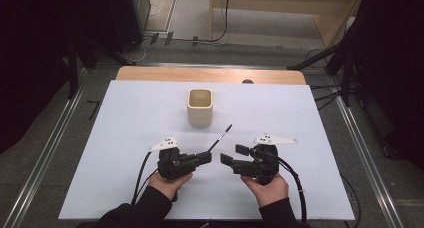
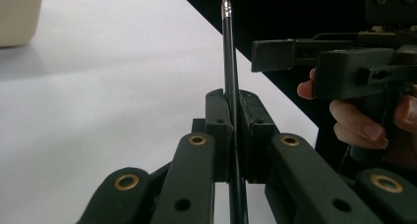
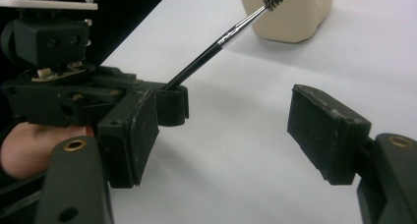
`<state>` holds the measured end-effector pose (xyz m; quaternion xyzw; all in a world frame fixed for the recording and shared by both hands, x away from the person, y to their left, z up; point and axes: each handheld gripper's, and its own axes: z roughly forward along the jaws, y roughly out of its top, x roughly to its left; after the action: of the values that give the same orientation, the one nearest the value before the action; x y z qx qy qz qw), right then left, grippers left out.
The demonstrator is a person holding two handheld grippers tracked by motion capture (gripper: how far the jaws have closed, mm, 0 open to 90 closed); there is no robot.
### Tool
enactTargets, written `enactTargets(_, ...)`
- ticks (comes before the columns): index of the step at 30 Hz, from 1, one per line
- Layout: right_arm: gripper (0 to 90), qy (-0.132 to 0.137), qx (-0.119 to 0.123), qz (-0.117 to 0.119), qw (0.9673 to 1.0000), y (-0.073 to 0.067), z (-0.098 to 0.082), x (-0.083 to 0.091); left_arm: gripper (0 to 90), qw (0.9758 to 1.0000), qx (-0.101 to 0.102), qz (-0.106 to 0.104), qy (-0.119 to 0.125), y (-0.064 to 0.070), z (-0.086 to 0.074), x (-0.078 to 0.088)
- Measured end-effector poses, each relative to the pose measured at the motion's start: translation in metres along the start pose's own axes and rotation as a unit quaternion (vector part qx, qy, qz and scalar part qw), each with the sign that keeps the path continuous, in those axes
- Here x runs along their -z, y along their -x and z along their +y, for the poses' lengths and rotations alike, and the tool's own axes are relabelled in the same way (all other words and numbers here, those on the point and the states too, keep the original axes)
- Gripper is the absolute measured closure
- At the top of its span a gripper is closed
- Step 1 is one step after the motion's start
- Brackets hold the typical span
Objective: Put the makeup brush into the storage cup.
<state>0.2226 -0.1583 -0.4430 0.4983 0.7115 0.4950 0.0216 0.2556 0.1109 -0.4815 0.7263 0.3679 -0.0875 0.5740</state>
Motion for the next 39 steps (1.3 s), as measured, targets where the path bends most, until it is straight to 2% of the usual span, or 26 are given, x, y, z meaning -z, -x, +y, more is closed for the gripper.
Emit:
enactTargets(5,28.5,0.023,-0.011,-0.020,0.9995,-0.006,0.000,0.004,84.5,1.0000,0.001,0.004,0.007,0.001,-0.002,0.000)
enactTargets(11,28.4,0.027,-0.013,-0.032,0.9990,-0.015,-0.006,-0.001,84.5,0.9999,0.004,0.003,0.013,0.003,-0.006,-0.003)
enactTargets(17,28.6,0.035,-0.036,-0.026,0.9984,-0.013,-0.010,-0.007,84.5,0.9998,0.002,0.005,0.021,0.005,-0.007,-0.003)
enactTargets(20,29.6,0.051,-0.067,-0.010,0.9964,-0.010,-0.011,-0.010,84.5,0.9997,0.002,0.004,0.025,0.005,-0.008,-0.003)
enactTargets(22,31.0,0.054,-0.082,-0.003,0.9952,-0.008,-0.011,-0.012,84.5,0.9996,0.005,-0.005,0.026,0.005,-0.008,-0.004)
enactTargets(25,32.8,0.059,-0.104,0.007,0.9928,-0.007,-0.010,-0.014,84.5,0.9996,0.008,-0.007,0.025,0.005,-0.009,-0.005)
enactTargets(32,36.2,0.069,-0.116,0.008,0.9909,-0.008,-0.008,-0.020,84.5,0.9996,0.008,-0.007,0.026,0.004,-0.010,-0.006)
enactTargets(39,40.9,0.065,-0.128,0.011,0.9895,-0.007,-0.006,-0.028,84.5,0.9996,0.007,-0.007,0.027,0.004,-0.010,-0.006)
